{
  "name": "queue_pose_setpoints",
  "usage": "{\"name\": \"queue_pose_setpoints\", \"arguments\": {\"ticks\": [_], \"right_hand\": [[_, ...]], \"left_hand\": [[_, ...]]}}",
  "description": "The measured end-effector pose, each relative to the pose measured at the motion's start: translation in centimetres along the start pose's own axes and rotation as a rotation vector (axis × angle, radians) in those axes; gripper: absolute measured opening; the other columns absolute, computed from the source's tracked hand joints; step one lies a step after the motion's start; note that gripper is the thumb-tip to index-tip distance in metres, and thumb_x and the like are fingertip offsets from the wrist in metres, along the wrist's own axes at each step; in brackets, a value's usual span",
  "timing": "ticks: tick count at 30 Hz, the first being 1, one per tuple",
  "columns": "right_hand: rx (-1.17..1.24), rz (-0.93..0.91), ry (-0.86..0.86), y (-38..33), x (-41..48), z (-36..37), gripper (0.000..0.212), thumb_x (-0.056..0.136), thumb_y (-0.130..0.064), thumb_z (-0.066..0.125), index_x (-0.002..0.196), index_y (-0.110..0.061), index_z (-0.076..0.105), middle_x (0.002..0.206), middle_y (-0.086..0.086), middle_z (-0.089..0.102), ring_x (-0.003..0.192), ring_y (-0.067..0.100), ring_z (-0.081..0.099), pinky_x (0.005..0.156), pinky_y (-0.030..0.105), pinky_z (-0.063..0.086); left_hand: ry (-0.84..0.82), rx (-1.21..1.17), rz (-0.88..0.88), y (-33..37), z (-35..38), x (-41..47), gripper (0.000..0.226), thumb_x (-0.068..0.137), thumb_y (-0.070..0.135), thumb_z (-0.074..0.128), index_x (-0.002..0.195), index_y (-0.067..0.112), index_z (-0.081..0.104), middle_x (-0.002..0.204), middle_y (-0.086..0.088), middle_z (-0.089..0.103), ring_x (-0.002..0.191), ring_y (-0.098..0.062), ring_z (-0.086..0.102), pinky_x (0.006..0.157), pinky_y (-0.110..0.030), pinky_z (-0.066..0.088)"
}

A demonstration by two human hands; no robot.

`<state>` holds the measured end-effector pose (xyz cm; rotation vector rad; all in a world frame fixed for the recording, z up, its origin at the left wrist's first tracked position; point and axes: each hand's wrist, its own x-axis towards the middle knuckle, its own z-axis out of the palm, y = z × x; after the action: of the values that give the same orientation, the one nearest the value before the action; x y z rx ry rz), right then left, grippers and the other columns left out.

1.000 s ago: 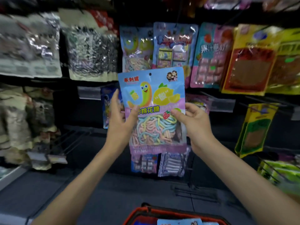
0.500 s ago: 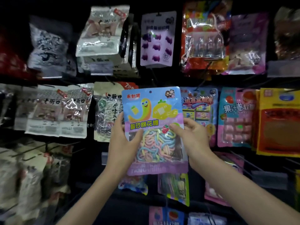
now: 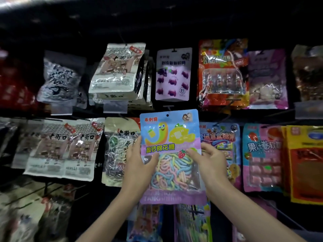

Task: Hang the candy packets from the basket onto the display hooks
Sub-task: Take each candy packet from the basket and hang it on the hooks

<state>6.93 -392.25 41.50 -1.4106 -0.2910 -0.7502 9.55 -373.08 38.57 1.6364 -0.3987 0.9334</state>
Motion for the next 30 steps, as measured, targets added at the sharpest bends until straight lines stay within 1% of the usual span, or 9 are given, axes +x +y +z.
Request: {"name": "queue_pose_setpoints", "arguments": {"ticks": [3, 6, 9, 13, 17, 21, 23, 26, 30], "right_hand": [[-0.004, 0.039, 0.003, 0.3, 0.1, -0.1, 0.014, 0.088, -0.014, 0.083, 0.099, -0.016, 0.074, 0.095, 0.000, 0.080, 0.085, 0.022, 0.078, 0.082, 0.046, 0.064], [0.046, 0.085, 0.022, 0.2, 0.2, 0.0, 0.028, 0.090, -0.015, 0.081, 0.113, -0.015, 0.066, 0.111, 0.006, 0.075, 0.084, 0.026, 0.077, 0.069, 0.041, 0.066], [0.106, 0.070, -0.014, 0.3, 0.4, -0.3, 0.020, 0.092, -0.011, 0.077, 0.103, -0.020, 0.062, 0.100, -0.001, 0.070, 0.074, 0.016, 0.073, 0.049, 0.023, 0.057], [0.038, 0.037, -0.047, 0.4, -0.1, -0.7, 0.016, 0.091, -0.015, 0.079, 0.091, -0.023, 0.065, 0.086, -0.007, 0.074, 0.073, 0.014, 0.074, 0.059, 0.027, 0.055], [0.072, 0.020, -0.070, 0.3, -0.6, -1.0, 0.019, 0.090, -0.011, 0.078, 0.086, -0.024, 0.064, 0.076, -0.009, 0.075, 0.059, 0.001, 0.072, 0.047, 0.016, 0.051], [0.061, -0.004, -0.050, 0.6, -0.3, -1.1, 0.023, 0.087, -0.015, 0.083, 0.089, -0.028, 0.063, 0.097, -0.007, 0.073, 0.089, 0.008, 0.069, 0.070, 0.023, 0.048], [0.036, 0.018, -0.026, 1.3, 0.4, -0.8, 0.018, 0.087, -0.018, 0.083, 0.095, -0.023, 0.068, 0.102, 0.001, 0.077, 0.092, 0.017, 0.073, 0.074, 0.030, 0.055], [-0.026, 0.055, 0.025, 2.2, 1.5, -0.1, 0.042, 0.085, -0.027, 0.085, 0.122, -0.019, 0.066, 0.119, 0.006, 0.074, 0.101, 0.027, 0.074, 0.088, 0.048, 0.060], [-0.168, 0.058, 0.110, 4.0, 4.4, 0.9, 0.021, 0.093, -0.024, 0.078, 0.108, -0.019, 0.062, 0.106, 0.003, 0.072, 0.078, 0.021, 0.073, 0.065, 0.044, 0.062]], "left_hand": [[-0.013, 0.000, -0.012, 0.2, 0.4, 0.0, 0.070, 0.100, 0.029, 0.067, 0.160, 0.039, 0.031, 0.143, 0.001, 0.040, 0.097, 0.025, 0.054, 0.066, -0.005, 0.051], [-0.030, -0.026, -0.048, 1.1, 0.8, -0.1, 0.071, 0.102, 0.023, 0.066, 0.162, 0.032, 0.029, 0.149, 0.000, 0.036, 0.080, 0.044, 0.037, 0.058, 0.008, 0.036], [-0.005, -0.035, -0.064, 1.4, 0.9, 0.1, 0.073, 0.102, 0.027, 0.065, 0.164, 0.031, 0.026, 0.152, 0.001, 0.034, 0.081, 0.043, 0.039, 0.057, 0.004, 0.040], [0.037, -0.080, -0.048, 1.5, 0.9, -0.9, 0.067, 0.102, 0.028, 0.063, 0.161, 0.037, 0.032, 0.137, 0.010, 0.035, 0.084, 0.031, 0.053, 0.060, -0.018, 0.060], [0.048, -0.112, -0.037, 1.6, 0.8, -1.6, 0.062, 0.102, 0.028, 0.064, 0.155, 0.046, 0.037, 0.127, 0.011, 0.041, 0.085, 0.020, 0.061, 0.061, -0.027, 0.064], [0.048, -0.083, -0.059, 1.3, 0.8, -1.5, 0.057, 0.102, 0.032, 0.063, 0.154, 0.044, 0.042, 0.121, 0.017, 0.041, 0.072, 0.016, 0.060, 0.065, -0.038, 0.066], [0.046, -0.018, -0.059, 1.1, 1.0, -1.1, 0.057, 0.102, 0.032, 0.063, 0.155, 0.041, 0.042, 0.121, 0.014, 0.039, 0.068, 0.014, 0.059, 0.062, -0.030, 0.064], [0.021, 0.070, -0.048, 0.9, 1.6, 0.2, 0.047, 0.103, 0.029, 0.063, 0.144, 0.043, 0.048, 0.125, 0.007, 0.040, 0.072, 0.007, 0.054, 0.057, -0.014, 0.056], [-0.013, 0.224, -0.091, -0.6, 3.8, 3.0, 0.027, 0.102, 0.028, 0.065, 0.126, 0.035, 0.057, 0.124, -0.002, 0.047, 0.079, 0.009, 0.048, 0.061, -0.013, 0.038]]}}
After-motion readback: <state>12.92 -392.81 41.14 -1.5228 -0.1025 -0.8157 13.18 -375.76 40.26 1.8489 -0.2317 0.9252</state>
